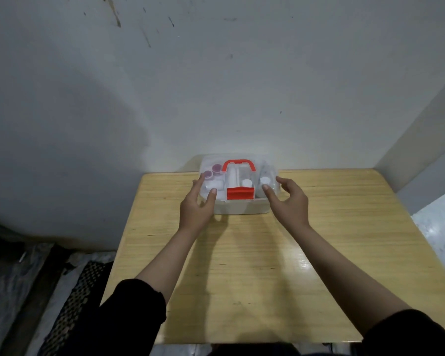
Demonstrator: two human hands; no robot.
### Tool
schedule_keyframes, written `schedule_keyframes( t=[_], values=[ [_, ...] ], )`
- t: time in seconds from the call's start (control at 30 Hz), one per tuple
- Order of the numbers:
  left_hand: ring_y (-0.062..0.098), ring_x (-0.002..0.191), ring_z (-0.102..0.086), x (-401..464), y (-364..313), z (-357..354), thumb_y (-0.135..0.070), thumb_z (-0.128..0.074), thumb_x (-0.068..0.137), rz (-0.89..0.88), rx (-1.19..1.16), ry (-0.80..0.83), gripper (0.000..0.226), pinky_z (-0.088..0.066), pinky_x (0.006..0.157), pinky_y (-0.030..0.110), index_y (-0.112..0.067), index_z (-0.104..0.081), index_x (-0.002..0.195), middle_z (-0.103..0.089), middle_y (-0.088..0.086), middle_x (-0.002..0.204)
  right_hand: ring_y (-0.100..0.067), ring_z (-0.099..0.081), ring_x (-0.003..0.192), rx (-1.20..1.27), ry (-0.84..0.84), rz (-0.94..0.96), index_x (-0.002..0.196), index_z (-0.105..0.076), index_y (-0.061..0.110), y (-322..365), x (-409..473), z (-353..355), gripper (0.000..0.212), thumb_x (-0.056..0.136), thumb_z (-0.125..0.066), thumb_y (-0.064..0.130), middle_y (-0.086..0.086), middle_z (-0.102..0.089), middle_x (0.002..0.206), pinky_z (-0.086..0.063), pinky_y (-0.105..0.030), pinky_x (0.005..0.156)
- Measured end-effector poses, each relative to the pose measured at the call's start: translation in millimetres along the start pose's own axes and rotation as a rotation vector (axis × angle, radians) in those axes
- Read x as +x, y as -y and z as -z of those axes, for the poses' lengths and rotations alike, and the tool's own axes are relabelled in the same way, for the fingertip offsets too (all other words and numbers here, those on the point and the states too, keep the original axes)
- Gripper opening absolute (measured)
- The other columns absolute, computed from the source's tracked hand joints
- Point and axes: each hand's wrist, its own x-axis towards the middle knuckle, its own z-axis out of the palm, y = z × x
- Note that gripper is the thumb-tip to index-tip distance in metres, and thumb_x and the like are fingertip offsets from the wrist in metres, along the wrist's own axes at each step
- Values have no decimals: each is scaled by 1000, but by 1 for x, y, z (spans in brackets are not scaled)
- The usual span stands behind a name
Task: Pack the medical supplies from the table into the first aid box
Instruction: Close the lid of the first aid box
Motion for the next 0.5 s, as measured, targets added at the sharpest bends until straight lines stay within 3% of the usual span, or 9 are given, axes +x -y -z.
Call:
schedule_keyframes(
  t=[0.13, 0.23, 0.43, 0.5],
  values=[
    [15, 130, -44, 2, -4, -7, -39, -63, 89, 32, -12, -86, 45, -38, 99, 24, -29, -51, 131, -51, -6, 139, -17, -51, 111, -9, -35, -80, 122, -48, 11, 17, 1, -16, 73, 69, -74, 54, -4, -53, 124, -45, -28, 89],
    [15, 128, -47, 3, -5, -9, -37, -67, 86, 3, 3, -106, 49, -40, 98, 26, -27, -52, 131, -54, -7, 135, -15, -47, 110, 43, -46, -140, 126, -41, 11, 23, 0, -23, 80, 67, -79, 49, -4, -45, 128, -40, -24, 85],
    [14, 131, -45, 3, 1, -8, -35, -70, 84, 1, -11, -103, 52, -38, 102, 26, -27, -52, 132, -53, -6, 137, -21, -38, 127, 136, 106, -156, 137, -30, 17, 12, -3, -19, 94, 62, -86, 26, -5, -30, 140, -41, -29, 100],
    [13, 130, -45, 3, 1, -8, -35, -70, 84, -14, -2, -110, 50, -38, 100, 24, -26, -53, 130, -54, -10, 134, -23, -30, 135, 70, 138, -109, 141, -27, 21, 8, -5, -19, 102, 60, -88, 27, -4, -22, 147, -35, -37, 109]
  ],
)
